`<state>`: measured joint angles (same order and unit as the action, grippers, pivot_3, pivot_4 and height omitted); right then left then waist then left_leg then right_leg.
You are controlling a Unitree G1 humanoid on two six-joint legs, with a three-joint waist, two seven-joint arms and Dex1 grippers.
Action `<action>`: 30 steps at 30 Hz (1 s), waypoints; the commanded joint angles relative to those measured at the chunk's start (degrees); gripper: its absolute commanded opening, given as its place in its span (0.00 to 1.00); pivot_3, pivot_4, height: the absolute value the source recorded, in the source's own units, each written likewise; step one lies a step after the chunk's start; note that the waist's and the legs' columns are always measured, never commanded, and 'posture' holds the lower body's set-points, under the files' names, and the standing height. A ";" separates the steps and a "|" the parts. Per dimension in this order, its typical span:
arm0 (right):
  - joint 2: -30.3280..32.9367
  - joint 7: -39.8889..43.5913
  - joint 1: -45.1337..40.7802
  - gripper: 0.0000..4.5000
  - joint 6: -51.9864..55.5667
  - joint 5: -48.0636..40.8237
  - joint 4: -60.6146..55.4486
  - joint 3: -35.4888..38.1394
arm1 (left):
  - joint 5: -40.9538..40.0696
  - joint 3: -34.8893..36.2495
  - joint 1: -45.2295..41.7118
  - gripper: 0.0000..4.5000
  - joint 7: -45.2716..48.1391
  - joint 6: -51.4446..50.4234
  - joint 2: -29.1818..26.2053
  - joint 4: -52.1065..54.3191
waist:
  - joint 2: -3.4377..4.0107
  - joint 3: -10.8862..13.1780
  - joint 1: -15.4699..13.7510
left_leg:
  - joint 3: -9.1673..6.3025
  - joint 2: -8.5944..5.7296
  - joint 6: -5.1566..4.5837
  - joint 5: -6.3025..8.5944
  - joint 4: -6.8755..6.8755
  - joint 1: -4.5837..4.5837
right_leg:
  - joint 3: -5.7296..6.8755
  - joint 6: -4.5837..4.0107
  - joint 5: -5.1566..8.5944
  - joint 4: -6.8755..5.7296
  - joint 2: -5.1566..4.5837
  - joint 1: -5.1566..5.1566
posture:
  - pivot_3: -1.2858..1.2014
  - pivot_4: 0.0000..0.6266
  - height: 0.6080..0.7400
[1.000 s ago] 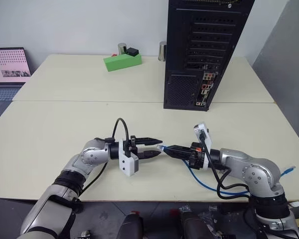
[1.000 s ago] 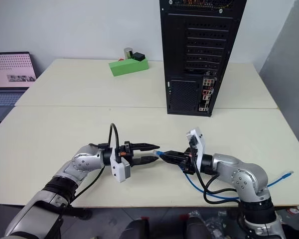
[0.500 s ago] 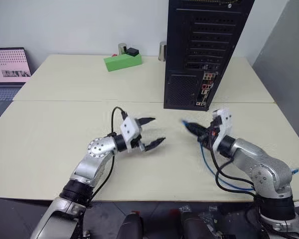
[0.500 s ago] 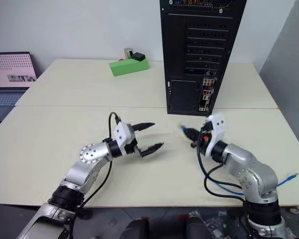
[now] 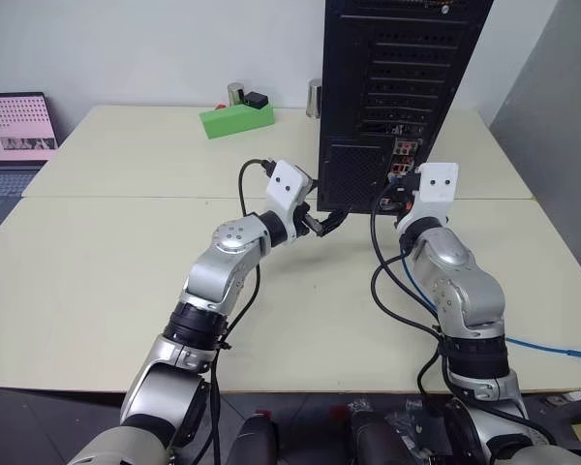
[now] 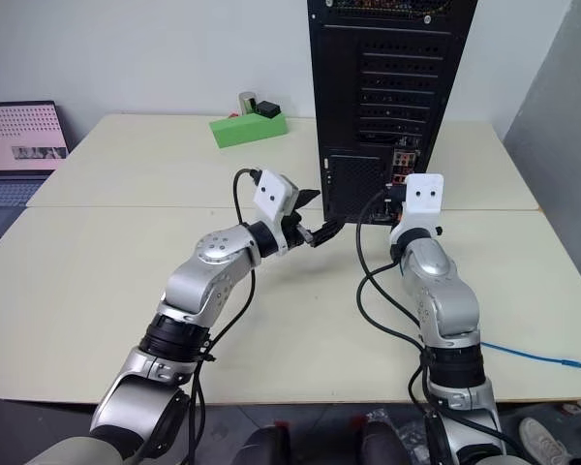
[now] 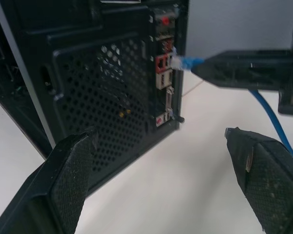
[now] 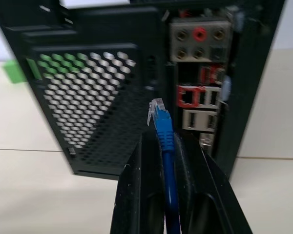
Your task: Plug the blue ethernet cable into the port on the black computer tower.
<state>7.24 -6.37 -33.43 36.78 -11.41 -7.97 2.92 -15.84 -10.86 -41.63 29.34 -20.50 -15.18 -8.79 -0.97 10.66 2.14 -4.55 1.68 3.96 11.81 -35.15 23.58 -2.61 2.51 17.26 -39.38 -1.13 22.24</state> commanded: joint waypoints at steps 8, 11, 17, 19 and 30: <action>-1.34 0.18 -4.32 0.00 -3.33 1.15 2.30 2.98 | 3.86 1.02 -1.43 0.98 -0.55 3.36 3.24 -0.12 | 0.00 0.00 0.11 | 0.00 0.00 0.00 0.00 0.00 0.00 | 0.00 0.00 0.00 -0.04 0.00 0.02 | 0.52 0.24 1.00; -1.50 0.48 -4.87 0.00 -3.48 1.23 3.13 3.17 | 4.21 1.32 -1.44 0.98 -0.39 3.57 3.45 -0.35 | 0.00 0.00 0.10 | 0.00 0.00 0.00 0.00 0.00 0.00 | -0.01 0.00 0.00 -0.04 0.00 0.02 | 0.52 0.24 1.00; -1.64 1.27 -5.78 0.00 -3.89 1.15 4.63 3.35 | 4.00 2.03 -1.68 0.98 0.23 3.48 3.78 -0.39 | 0.00 0.00 0.11 | 0.00 0.00 0.00 0.00 0.00 0.00 | -0.01 0.00 0.00 -0.04 0.00 0.02 | 0.52 0.24 1.00; -1.71 1.46 -6.13 0.00 -4.28 1.23 5.41 3.38 | 3.59 2.42 -1.79 0.98 0.91 3.21 3.85 -0.47 | 0.00 0.00 0.11 | 0.00 0.00 0.00 0.00 0.00 0.00 | -0.01 0.00 0.00 -0.04 0.00 0.02 | 0.52 0.24 1.00; -1.41 1.90 -7.51 0.00 -6.55 1.89 9.21 3.43 | 3.97 3.25 -1.83 0.98 2.17 3.22 3.86 -0.83 | 0.00 0.00 0.12 | 0.00 0.00 0.00 0.00 0.00 0.00 | -0.01 0.00 0.00 -0.04 0.00 0.02 | 0.52 0.24 1.00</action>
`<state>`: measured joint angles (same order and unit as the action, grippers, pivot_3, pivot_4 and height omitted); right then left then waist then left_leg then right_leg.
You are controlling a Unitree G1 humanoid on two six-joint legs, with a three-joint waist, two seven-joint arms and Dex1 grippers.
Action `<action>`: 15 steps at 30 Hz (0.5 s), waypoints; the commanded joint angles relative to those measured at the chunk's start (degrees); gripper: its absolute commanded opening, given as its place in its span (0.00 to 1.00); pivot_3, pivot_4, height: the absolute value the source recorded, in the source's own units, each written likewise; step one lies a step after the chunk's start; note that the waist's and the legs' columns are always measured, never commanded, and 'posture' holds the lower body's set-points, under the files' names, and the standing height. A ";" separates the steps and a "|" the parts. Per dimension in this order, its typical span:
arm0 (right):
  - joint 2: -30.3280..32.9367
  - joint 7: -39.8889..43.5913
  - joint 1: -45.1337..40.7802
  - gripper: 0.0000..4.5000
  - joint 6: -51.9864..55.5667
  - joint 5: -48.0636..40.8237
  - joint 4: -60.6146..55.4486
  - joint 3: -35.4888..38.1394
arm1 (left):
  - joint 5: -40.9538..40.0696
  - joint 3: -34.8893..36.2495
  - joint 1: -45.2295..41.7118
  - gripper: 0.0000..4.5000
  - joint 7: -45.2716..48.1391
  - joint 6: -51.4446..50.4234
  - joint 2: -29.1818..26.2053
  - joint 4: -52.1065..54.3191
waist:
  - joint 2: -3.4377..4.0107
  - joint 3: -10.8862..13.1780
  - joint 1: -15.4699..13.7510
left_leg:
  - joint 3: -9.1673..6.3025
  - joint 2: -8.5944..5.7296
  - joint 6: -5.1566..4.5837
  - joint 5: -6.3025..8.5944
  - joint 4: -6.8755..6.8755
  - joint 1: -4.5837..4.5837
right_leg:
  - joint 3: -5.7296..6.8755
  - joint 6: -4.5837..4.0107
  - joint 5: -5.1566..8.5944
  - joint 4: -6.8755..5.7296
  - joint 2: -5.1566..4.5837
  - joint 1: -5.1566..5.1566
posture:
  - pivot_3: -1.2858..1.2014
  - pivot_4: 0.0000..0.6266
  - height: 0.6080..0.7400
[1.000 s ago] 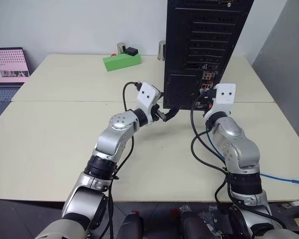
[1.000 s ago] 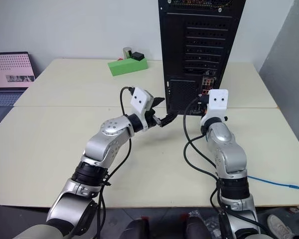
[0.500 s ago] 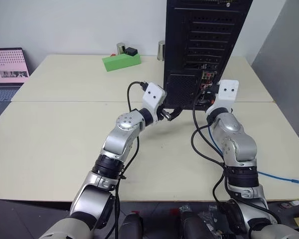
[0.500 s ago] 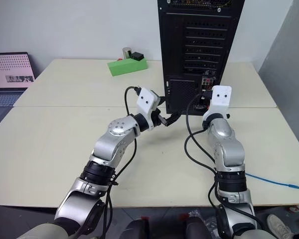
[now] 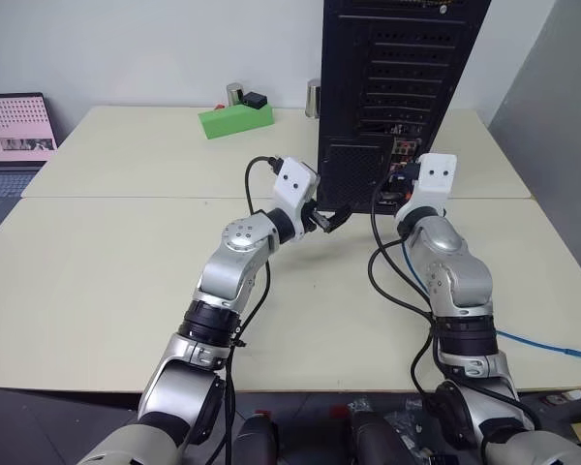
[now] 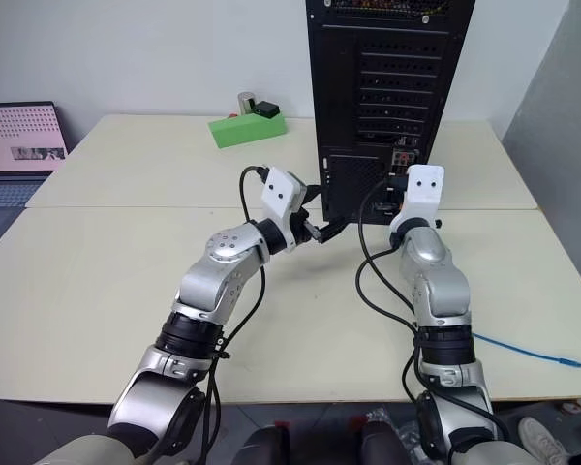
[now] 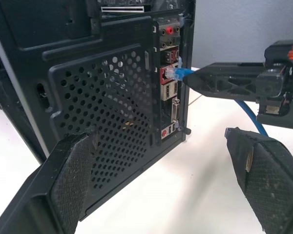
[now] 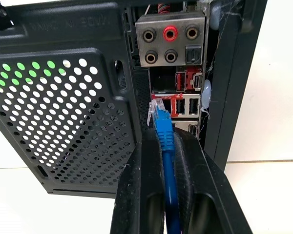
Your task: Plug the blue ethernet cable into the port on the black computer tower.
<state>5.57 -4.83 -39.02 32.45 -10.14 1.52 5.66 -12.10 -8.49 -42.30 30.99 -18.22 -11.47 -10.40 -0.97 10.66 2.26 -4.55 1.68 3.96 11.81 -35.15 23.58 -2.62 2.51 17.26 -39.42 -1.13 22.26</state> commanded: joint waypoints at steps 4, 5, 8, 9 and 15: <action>0.38 0.40 -2.09 0.00 -2.96 0.77 0.58 0.66 | 0.32 0.92 -1.15 0.98 0.56 0.97 0.16 0.74 | 0.00 0.00 0.00 | 0.00 0.00 0.00 0.00 0.00 0.00 | 0.00 0.00 0.00 0.00 0.00 0.00 | 0.52 0.24 1.00; 0.40 0.33 -2.11 0.00 -3.14 0.88 0.75 0.68 | 0.34 0.93 -1.13 0.98 0.57 0.99 0.16 0.72 | 0.00 0.00 0.00 | 0.00 0.00 0.00 0.00 0.00 0.00 | 0.00 0.00 0.00 0.00 0.00 0.00 | 0.52 0.24 1.00; 0.51 0.15 -2.25 0.00 -3.74 1.30 1.46 0.80 | 0.45 1.01 -1.11 0.98 0.63 1.09 0.16 0.64 | 0.00 0.00 0.00 | 0.00 0.00 0.00 0.00 0.00 0.00 | 0.00 0.00 0.00 0.00 0.00 0.00 | 0.52 0.24 1.00; 0.64 0.12 -2.29 0.00 -3.86 1.48 1.67 0.81 | 0.49 1.02 -1.08 0.98 0.62 1.10 0.20 0.66 | 0.00 0.00 0.00 | 0.00 0.00 0.00 0.00 0.00 0.00 | 0.00 0.00 0.00 0.00 0.00 0.00 | 0.52 0.24 1.00; 0.64 -0.41 -2.48 0.00 -4.01 1.90 2.33 1.54 | 0.65 1.11 -1.03 0.98 0.72 1.18 0.33 0.67 | 0.00 0.00 0.00 | 0.00 0.00 0.00 0.00 0.00 0.00 | 0.00 0.00 0.00 0.00 0.00 0.00 | 0.52 0.24 1.00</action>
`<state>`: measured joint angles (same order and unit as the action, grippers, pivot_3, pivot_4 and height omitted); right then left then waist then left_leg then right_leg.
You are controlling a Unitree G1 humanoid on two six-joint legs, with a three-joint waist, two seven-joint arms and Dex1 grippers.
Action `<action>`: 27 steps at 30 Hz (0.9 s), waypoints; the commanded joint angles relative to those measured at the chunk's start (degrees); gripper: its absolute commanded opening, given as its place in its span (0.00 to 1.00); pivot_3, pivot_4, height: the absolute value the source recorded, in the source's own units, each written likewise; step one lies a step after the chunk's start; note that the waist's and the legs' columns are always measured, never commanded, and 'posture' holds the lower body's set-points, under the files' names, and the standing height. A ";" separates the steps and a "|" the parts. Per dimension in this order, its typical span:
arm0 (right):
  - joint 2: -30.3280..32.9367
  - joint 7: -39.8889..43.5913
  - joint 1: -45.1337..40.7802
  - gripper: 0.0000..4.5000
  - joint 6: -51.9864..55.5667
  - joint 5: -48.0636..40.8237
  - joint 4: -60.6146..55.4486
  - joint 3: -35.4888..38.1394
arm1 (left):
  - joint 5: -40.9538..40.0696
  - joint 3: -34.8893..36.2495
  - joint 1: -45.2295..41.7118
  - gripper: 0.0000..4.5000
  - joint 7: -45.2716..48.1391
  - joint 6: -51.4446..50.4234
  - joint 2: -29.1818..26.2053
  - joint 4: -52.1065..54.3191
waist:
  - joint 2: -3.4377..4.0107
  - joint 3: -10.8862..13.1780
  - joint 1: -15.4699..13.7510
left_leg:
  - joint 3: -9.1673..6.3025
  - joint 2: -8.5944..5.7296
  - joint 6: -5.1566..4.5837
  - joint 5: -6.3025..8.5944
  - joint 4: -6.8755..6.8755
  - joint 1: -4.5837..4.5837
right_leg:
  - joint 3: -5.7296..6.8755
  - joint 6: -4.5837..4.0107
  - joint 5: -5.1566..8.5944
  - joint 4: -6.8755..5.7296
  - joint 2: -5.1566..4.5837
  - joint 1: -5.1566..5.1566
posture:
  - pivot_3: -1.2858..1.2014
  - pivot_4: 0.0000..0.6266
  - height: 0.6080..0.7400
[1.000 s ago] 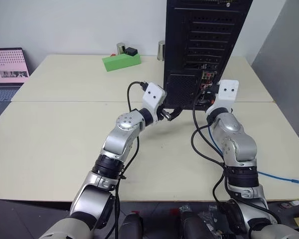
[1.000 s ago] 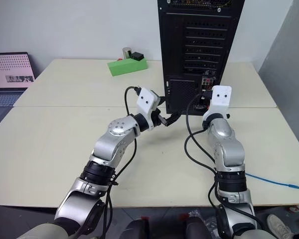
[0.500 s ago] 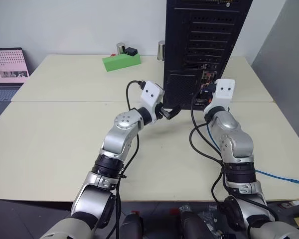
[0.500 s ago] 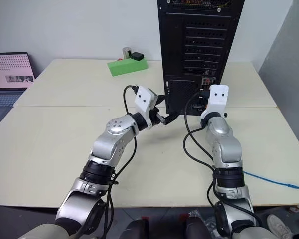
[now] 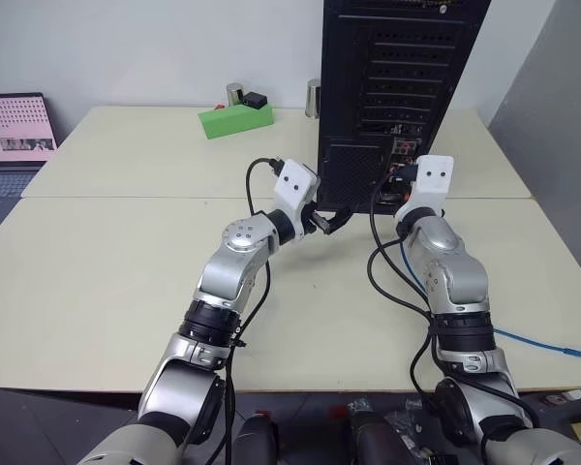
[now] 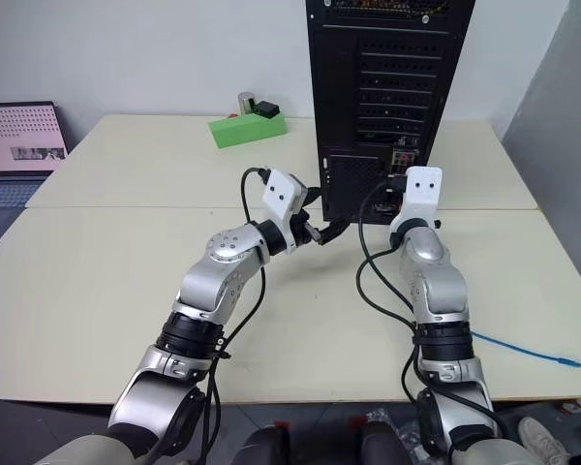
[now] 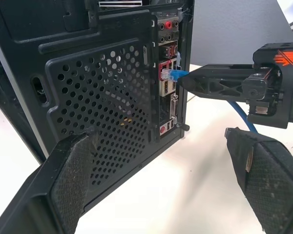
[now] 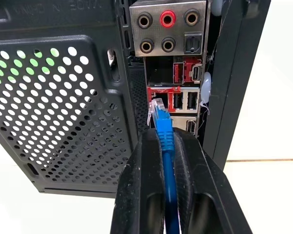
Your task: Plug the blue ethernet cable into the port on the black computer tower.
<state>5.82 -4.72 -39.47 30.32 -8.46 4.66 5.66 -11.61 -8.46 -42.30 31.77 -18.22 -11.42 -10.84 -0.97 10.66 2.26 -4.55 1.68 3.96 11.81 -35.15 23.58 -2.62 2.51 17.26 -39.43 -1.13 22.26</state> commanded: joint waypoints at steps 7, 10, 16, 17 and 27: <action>0.55 -0.19 -2.24 0.00 -2.67 0.68 -1.46 1.19 | 0.41 1.06 -0.91 0.98 -0.02 1.23 0.44 1.35 | 0.00 0.00 0.00 | 0.00 0.00 0.00 0.00 0.00 0.00 | 0.00 0.00 0.00 0.00 0.00 0.00 | 0.52 0.24 1.00; 0.62 -0.12 -2.62 0.00 -2.75 0.91 -1.59 0.99 | 0.57 1.10 -0.91 0.98 0.03 1.34 0.49 1.16 | 0.00 0.00 0.00 | 0.00 0.00 0.00 0.00 0.00 0.00 | 0.00 0.00 0.00 0.00 0.00 0.00 | 0.52 0.24 1.00; 0.74 0.00 -2.76 0.00 -2.65 1.29 -1.78 0.88 | 0.75 1.04 -0.75 0.98 0.09 1.34 0.54 1.40 | 0.00 0.00 0.01 | 0.00 0.00 0.00 0.00 0.00 0.00 | -0.01 0.00 0.00 0.00 0.00 0.00 | 0.52 0.24 1.00; 0.72 0.00 -2.80 0.00 -2.62 1.30 -1.81 0.88 | 0.77 1.05 -0.75 0.98 0.08 1.37 0.54 1.36 | 0.00 0.00 0.01 | 0.00 0.00 0.00 0.00 0.00 0.00 | -0.01 0.00 0.00 0.00 0.00 0.00 | 0.52 0.24 1.00; 0.79 -0.04 -2.74 0.00 -1.96 1.37 -2.71 0.97 | 0.87 0.94 -0.56 0.98 0.21 1.39 0.59 1.47 | 0.00 0.00 0.09 | 0.00 0.00 0.00 0.00 0.00 0.00 | -0.01 0.00 0.00 -0.01 0.00 0.00 | 0.52 0.24 1.00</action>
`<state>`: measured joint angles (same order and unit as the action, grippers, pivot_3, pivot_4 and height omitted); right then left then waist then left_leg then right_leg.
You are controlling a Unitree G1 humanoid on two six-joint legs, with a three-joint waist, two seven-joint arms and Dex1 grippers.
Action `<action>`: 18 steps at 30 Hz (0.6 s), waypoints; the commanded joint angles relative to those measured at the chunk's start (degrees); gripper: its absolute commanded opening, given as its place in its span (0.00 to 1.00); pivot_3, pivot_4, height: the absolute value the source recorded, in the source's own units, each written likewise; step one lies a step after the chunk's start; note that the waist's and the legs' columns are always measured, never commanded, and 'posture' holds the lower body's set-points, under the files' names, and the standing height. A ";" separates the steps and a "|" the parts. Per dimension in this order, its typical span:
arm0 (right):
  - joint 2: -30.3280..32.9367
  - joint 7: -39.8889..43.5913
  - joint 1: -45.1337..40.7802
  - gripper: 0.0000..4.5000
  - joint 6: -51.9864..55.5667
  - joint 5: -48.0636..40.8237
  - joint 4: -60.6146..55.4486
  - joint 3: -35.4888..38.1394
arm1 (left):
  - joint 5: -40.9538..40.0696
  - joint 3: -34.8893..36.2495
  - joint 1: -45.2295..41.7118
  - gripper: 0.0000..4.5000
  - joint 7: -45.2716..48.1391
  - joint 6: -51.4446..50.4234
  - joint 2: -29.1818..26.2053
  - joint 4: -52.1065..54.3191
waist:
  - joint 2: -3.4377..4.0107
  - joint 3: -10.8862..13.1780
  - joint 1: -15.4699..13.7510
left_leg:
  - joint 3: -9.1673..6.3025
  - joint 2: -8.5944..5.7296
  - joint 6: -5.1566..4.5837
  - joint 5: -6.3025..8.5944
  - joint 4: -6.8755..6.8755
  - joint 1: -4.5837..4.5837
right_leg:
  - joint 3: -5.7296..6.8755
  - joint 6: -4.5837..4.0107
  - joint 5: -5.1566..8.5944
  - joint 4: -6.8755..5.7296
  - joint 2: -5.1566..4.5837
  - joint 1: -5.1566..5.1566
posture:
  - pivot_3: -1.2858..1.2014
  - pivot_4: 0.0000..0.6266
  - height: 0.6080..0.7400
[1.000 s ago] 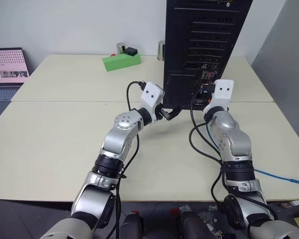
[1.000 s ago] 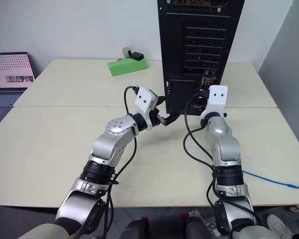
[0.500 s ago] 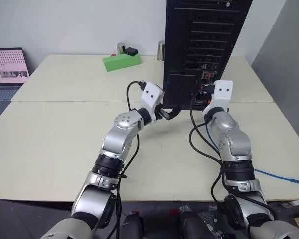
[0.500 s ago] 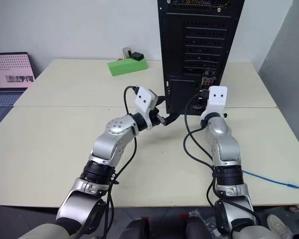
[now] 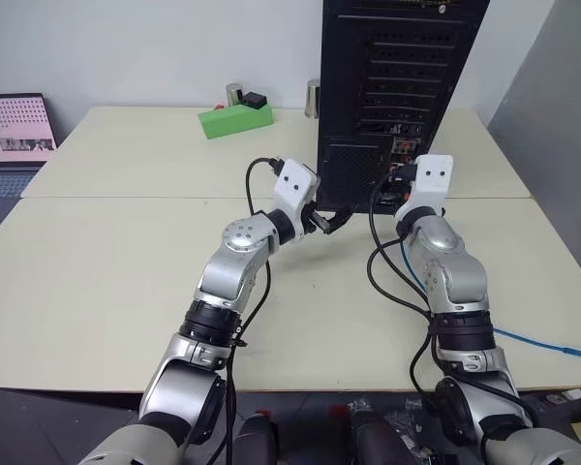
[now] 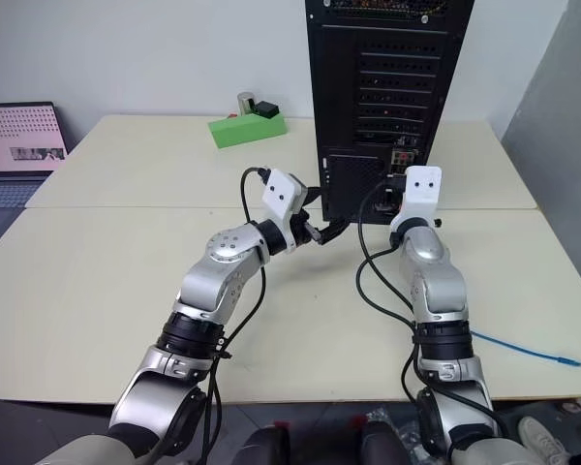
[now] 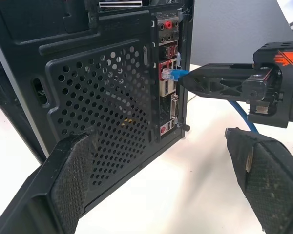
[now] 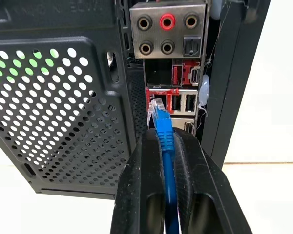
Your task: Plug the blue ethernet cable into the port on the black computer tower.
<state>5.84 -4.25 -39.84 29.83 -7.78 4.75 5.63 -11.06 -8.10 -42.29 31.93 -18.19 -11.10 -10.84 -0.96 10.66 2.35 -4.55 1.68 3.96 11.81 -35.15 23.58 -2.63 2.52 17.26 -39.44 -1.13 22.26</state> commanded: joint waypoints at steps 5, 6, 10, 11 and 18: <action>1.01 -0.97 -2.23 0.00 -1.13 0.77 -2.44 1.29 | 0.43 0.52 -0.46 0.98 0.05 1.39 0.32 1.53 | 0.00 0.00 -0.01 | 0.00 0.00 0.00 0.00 0.01 0.02 | 0.01 0.00 0.00 0.03 0.00 0.01 | 0.52 0.24 1.00; 1.01 -1.01 -2.19 0.00 -1.04 0.78 -2.25 1.25 | 0.45 0.51 -0.43 0.98 0.05 1.38 0.32 1.55 | 0.00 0.00 -0.02 | 0.00 0.00 0.00 0.00 0.01 0.03 | 0.01 0.00 0.00 0.04 0.00 0.01 | 0.52 0.24 1.00; 0.80 -1.17 -2.27 0.00 -0.87 0.76 -1.32 1.04 | 0.53 0.49 -0.40 0.98 0.06 1.36 0.30 1.57 | 0.00 0.00 -0.08 | -0.01 0.00 0.00 0.00 0.01 0.05 | 0.02 0.00 0.00 0.05 0.00 0.01 | 0.52 0.24 1.00; 0.75 -1.24 -2.31 0.00 -0.92 0.81 -1.09 0.99 | 0.55 0.49 -0.40 0.98 0.07 1.38 0.29 1.56 | 0.00 0.00 -0.08 | -0.01 0.00 0.00 0.00 0.01 0.05 | 0.02 0.00 0.00 0.05 0.00 0.01 | 0.52 0.24 1.00; -1.99 -4.13 -3.38 0.00 -0.18 -0.25 -0.22 2.09 | 0.70 0.43 -0.46 0.98 0.11 1.48 0.31 1.41 | 0.00 0.00 -0.03 | -0.01 0.00 0.00 0.00 0.01 0.05 | 0.02 0.00 0.00 0.05 0.00 0.02 | 0.52 0.24 1.00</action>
<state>4.87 -6.65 -40.83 29.88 -7.70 5.53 6.14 -10.61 -8.10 -42.29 31.97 -18.14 -11.07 -10.84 -0.96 10.66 2.33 -4.56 1.68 3.96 11.81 -35.14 23.63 -2.61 2.52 17.26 -39.40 -1.13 22.28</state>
